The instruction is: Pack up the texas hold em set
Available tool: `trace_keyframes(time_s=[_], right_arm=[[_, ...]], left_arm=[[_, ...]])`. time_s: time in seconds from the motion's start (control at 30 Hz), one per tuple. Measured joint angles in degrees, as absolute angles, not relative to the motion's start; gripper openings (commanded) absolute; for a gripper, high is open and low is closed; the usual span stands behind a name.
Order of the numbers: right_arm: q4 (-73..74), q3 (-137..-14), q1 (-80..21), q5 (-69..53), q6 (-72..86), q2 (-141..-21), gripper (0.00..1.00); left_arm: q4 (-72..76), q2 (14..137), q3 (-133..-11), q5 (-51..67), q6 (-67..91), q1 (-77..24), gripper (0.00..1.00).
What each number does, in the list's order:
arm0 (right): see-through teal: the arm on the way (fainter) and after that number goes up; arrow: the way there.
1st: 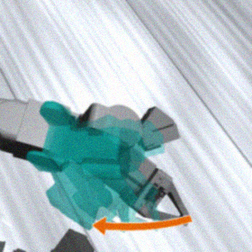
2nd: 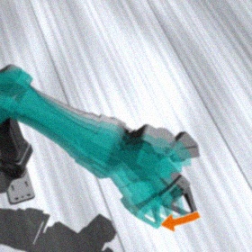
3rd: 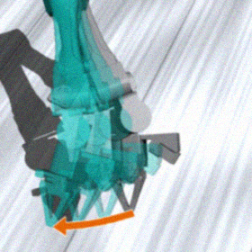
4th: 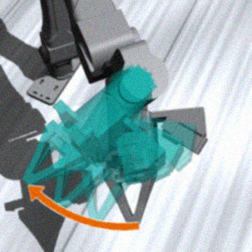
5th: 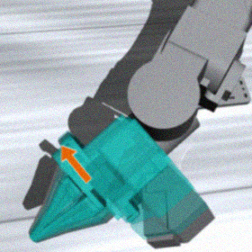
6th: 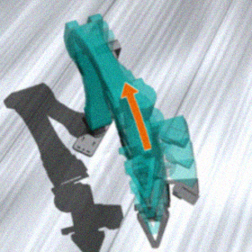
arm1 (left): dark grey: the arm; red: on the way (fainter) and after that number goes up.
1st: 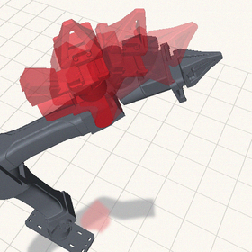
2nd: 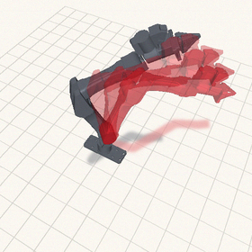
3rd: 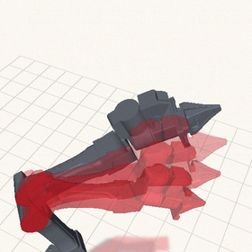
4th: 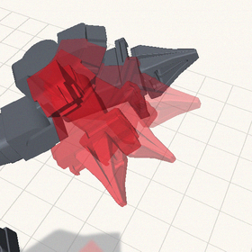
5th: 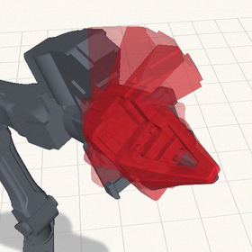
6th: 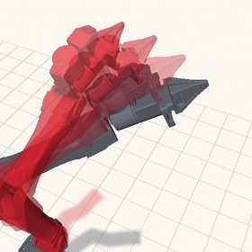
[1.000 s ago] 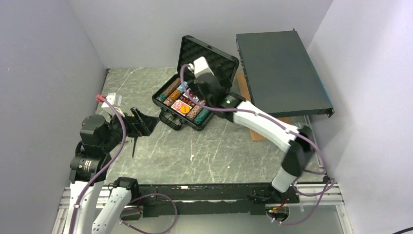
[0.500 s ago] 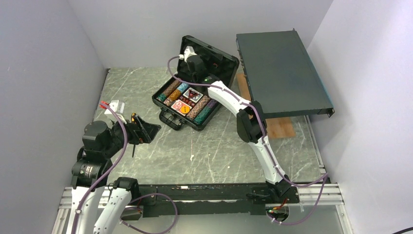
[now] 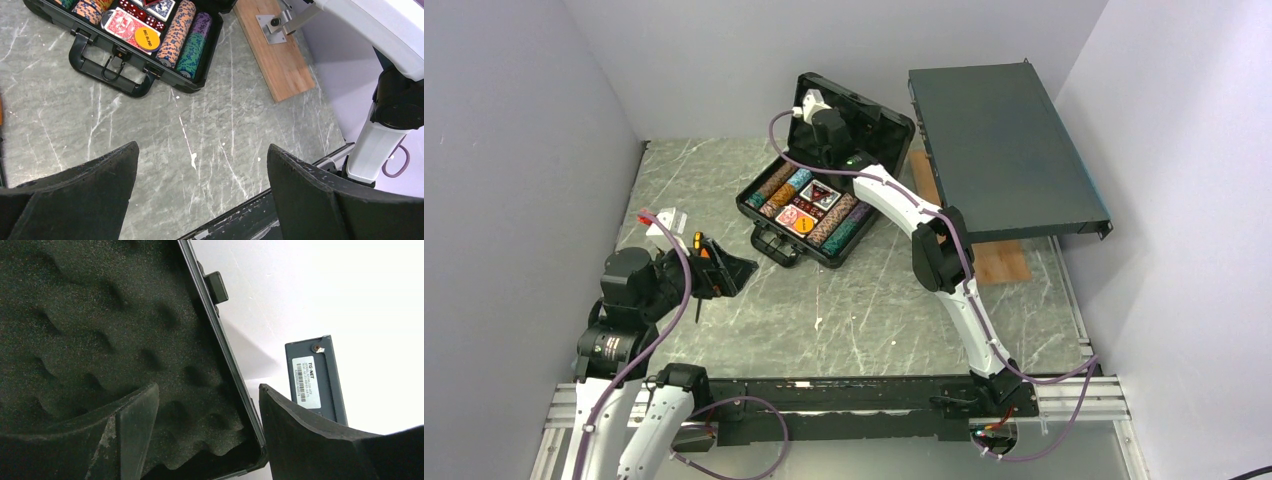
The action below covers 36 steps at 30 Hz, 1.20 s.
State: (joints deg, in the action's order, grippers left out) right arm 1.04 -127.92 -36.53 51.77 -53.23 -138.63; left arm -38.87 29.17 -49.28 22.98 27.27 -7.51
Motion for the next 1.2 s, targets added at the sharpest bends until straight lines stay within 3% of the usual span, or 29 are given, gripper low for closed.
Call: trace_keyframes(time_s=[0.4,0.6,0.97,1.07,1.2], right_arm=[[0.91,-131.41,-35.73,50.92,-53.91,-138.58,0.74],[1.37,-131.41,-33.67,50.13,-53.60,-138.19,0.65],[4.84,-131.41,-32.38,46.00,-51.72,-138.17,0.37],[5.50,-131.28,-32.49,45.39,-51.37,-138.17,0.20],[6.52,-131.24,-32.69,45.19,-52.73,-137.88,0.09]], left_arm=[[-38.89,29.50,-49.17,23.33,27.29,-7.51,0.99],[-38.92,29.50,-48.75,24.18,27.68,-7.51,0.99],[-39.66,29.45,-48.75,24.18,27.68,-7.51,1.00],[-40.16,29.45,-48.75,24.18,27.68,-7.51,0.99],[-40.23,29.47,-48.75,24.21,27.68,-7.51,0.99]])
